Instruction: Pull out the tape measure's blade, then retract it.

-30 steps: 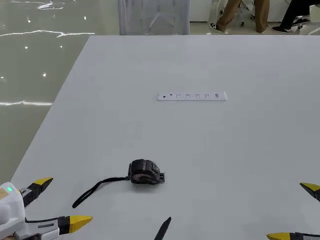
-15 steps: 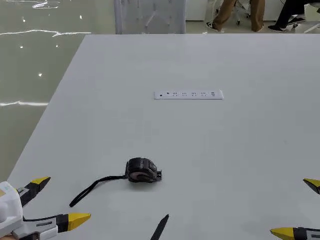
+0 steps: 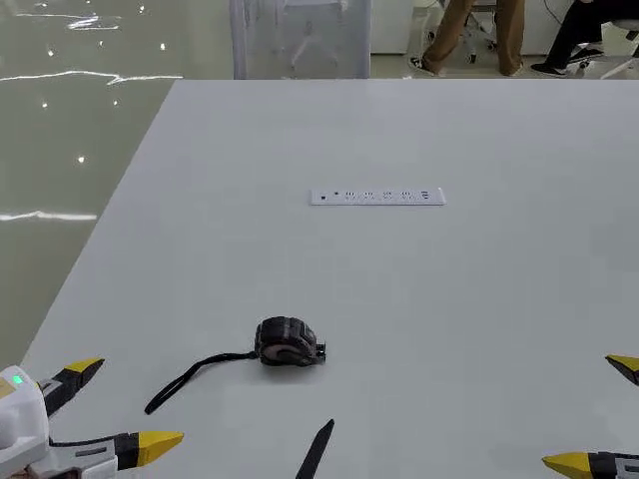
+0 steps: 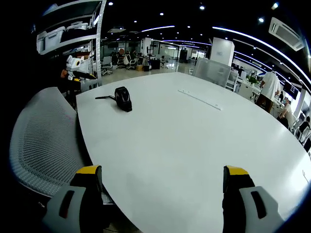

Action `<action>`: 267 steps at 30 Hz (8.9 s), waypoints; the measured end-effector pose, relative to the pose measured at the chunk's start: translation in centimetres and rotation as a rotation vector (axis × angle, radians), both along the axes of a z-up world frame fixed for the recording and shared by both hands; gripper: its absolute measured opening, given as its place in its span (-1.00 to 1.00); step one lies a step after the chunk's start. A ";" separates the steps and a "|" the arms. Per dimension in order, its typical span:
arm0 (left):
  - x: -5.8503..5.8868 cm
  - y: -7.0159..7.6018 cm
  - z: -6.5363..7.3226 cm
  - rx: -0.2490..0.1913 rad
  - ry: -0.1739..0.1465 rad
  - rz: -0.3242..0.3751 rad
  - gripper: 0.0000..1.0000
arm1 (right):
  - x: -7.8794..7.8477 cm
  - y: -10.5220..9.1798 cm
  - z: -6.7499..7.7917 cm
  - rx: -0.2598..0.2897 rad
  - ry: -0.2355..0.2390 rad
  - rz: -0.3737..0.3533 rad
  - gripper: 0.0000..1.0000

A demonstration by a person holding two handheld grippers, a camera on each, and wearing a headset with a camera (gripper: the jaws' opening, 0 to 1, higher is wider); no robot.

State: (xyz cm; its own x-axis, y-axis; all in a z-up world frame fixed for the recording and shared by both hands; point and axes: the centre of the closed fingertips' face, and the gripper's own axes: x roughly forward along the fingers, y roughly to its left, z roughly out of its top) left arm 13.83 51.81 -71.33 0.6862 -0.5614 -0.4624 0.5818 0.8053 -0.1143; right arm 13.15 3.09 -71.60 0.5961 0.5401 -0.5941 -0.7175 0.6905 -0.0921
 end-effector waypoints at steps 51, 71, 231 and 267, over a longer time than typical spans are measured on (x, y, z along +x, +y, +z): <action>4.3 -4.7 -1.8 0.196 0.119 -0.342 1.00 | 3.5 5.5 -0.7 -0.036 0.016 0.196 1.00; 9.5 -11.2 -5.7 0.432 0.164 -0.629 0.70 | 9.3 15.8 -1.7 -0.012 0.006 0.389 1.00; 10.8 -17.1 -8.4 0.564 0.238 -0.865 -0.31 | 11.4 22.6 -11.0 -0.247 0.259 0.688 -0.79; 10.7 -17.1 -8.5 0.575 0.237 -0.865 -0.30 | 11.4 18.8 -11.1 -0.289 0.280 0.650 -0.80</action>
